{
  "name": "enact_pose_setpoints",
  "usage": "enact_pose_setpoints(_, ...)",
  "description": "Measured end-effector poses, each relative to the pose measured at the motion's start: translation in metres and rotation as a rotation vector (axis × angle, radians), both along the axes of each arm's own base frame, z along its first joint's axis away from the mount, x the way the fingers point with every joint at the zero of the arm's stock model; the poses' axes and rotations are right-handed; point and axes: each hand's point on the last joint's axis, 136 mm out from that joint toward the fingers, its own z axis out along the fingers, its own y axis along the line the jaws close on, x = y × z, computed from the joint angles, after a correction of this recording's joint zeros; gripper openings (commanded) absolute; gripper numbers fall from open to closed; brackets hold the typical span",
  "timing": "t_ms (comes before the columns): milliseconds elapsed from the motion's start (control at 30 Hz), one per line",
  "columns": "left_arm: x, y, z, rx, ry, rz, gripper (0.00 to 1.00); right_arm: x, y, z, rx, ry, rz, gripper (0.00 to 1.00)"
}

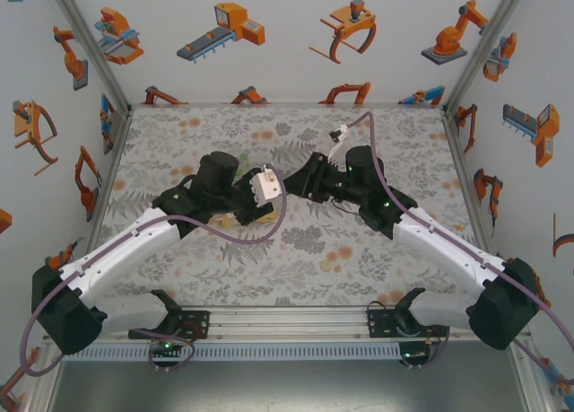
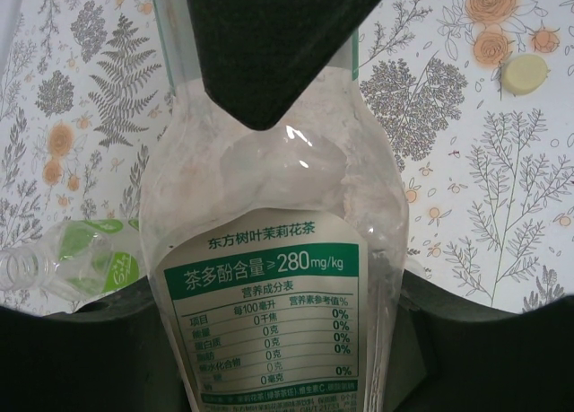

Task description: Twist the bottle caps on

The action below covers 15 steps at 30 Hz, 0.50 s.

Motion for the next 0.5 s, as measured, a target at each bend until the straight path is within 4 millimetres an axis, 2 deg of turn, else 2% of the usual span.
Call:
enact_pose_setpoints(67, 0.000, 0.000, 0.000, 0.000, 0.000, -0.001, 0.63, 0.000, 0.000, 0.000, -0.004, -0.002, 0.001, 0.27)
enact_pose_setpoints(133, 0.000, 0.000, 0.000, -0.003, 0.000, 0.000, 0.67, 0.000, -0.001, 0.000, -0.021, -0.010, -0.002, 0.26)
enact_pose_setpoints(300, -0.001, 0.000, 0.005, -0.017, -0.013, 0.002, 0.70, 0.004, -0.009, -0.013, -0.129, -0.015, -0.028, 0.25)
enact_pose_setpoints(500, -0.001, 0.000, 0.008, -0.023, -0.020, 0.002, 0.70, 0.012, -0.029, -0.015, -0.327, -0.056, -0.082, 0.24)
